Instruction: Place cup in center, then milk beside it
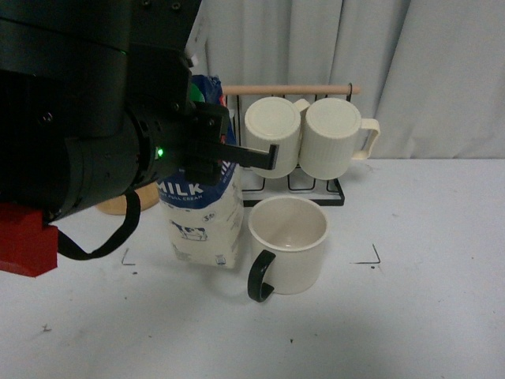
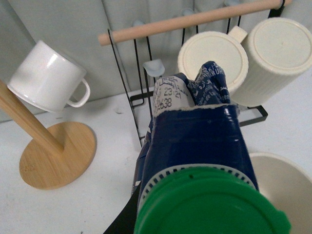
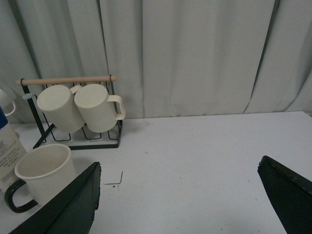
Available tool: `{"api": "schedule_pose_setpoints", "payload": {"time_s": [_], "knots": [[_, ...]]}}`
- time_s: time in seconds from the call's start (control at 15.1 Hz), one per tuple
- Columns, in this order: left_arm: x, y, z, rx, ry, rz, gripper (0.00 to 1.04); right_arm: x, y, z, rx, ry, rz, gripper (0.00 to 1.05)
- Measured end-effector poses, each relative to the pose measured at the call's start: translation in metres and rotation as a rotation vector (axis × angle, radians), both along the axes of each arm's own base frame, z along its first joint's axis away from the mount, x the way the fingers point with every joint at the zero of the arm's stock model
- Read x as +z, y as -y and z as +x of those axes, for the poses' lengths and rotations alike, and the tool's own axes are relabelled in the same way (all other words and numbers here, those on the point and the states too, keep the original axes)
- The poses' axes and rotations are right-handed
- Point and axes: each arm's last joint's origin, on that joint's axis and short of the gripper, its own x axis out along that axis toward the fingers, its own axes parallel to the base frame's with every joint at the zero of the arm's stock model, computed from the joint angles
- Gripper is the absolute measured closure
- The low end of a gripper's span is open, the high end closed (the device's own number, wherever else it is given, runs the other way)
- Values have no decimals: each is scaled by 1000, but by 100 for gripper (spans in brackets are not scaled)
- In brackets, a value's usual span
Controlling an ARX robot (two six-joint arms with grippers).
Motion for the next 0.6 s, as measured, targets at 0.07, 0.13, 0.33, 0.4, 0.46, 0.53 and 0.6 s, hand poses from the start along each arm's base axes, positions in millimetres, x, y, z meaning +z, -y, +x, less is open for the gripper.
{"api": "schedule_pose_setpoints", "payload": {"time_s": [0.07,0.13,0.33,0.4,0.46,0.53,0.6], "knots": [[-10,2,-3,-1,-14,13,83,0,0,0,0,0,0,6],[-15,3,-4,-2,-29,23,84,0,0,0,0,0,0,6],[-23,4,-5,6,-49,39,84,0,0,0,0,0,0,6],[-24,5,-5,15,-40,41,84,0,0,0,0,0,0,6],[-25,5,-5,13,-43,40,76,0,0,0,0,0,0,6],[-23,6,-5,2,-45,26,67,0,0,0,0,0,0,6],[-21,8,-5,-3,-42,9,54,0,0,0,0,-1,0,6]]}}
